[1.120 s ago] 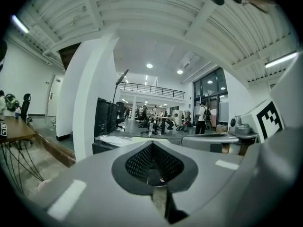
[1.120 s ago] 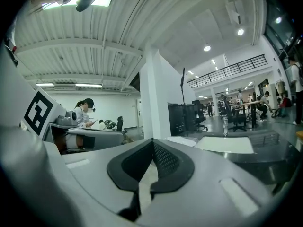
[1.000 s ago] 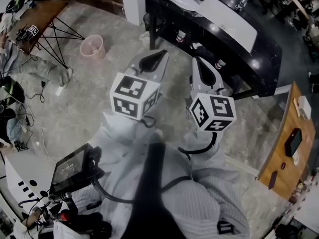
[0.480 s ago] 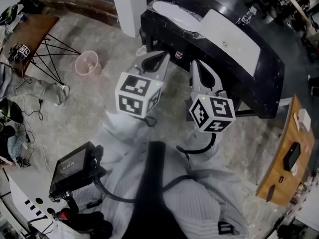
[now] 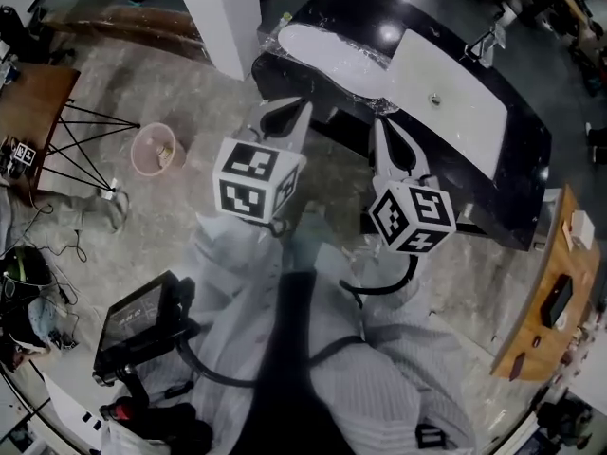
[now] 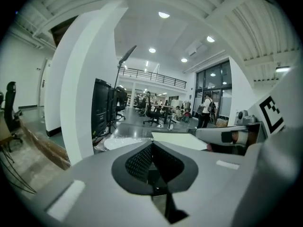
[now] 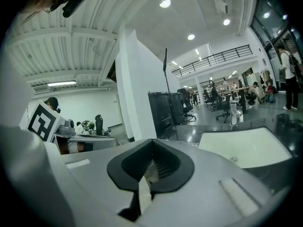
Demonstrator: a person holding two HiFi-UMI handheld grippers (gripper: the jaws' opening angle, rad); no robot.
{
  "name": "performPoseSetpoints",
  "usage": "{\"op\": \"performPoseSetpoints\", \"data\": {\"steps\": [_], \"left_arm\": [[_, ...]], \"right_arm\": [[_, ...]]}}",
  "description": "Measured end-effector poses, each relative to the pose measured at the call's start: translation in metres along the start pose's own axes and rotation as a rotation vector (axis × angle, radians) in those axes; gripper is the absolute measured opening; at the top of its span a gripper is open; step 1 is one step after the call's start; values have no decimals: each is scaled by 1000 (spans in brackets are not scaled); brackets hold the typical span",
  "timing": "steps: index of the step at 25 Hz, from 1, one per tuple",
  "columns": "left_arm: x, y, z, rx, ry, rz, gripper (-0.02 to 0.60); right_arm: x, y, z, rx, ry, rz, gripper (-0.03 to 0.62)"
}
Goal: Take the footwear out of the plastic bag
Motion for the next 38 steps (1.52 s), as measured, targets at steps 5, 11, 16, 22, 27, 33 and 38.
{"op": "performPoseSetpoints", "data": {"steps": [5,11,16,22,27,33,38], "left_arm": [[-36,-60,11,-51,19,15,2],[-74,-131,-4,-104,-15,19,2],[-98,-172,-11,-110,31,46,2],[-108,-196,2,-191,142,235,7],[-144,-204,4,-205,316,366,145],[-193,-199,32,-333,317,448,227],[-195,-204,61,-444,312,605,246]], "right_arm": [[32,-67,0,-45,-19,11,14],[66,-139,-23,-92,-34,13,14],[89,-172,-30,-160,-65,17,41],[123,-164,-21,-245,-277,36,69],[181,-142,-5,-339,-534,73,86],[208,-132,28,-580,-586,1,85],[201,-147,45,-750,-635,-103,103]]}}
Point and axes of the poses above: the fingertips, and each gripper's own axes: y backward along the fingers, x to its right, z out of its underside, the point moved 1 cm from there along y, backward along the fingers, and after that the axes turned 12 degrees about -y, right-handed, at the moved point
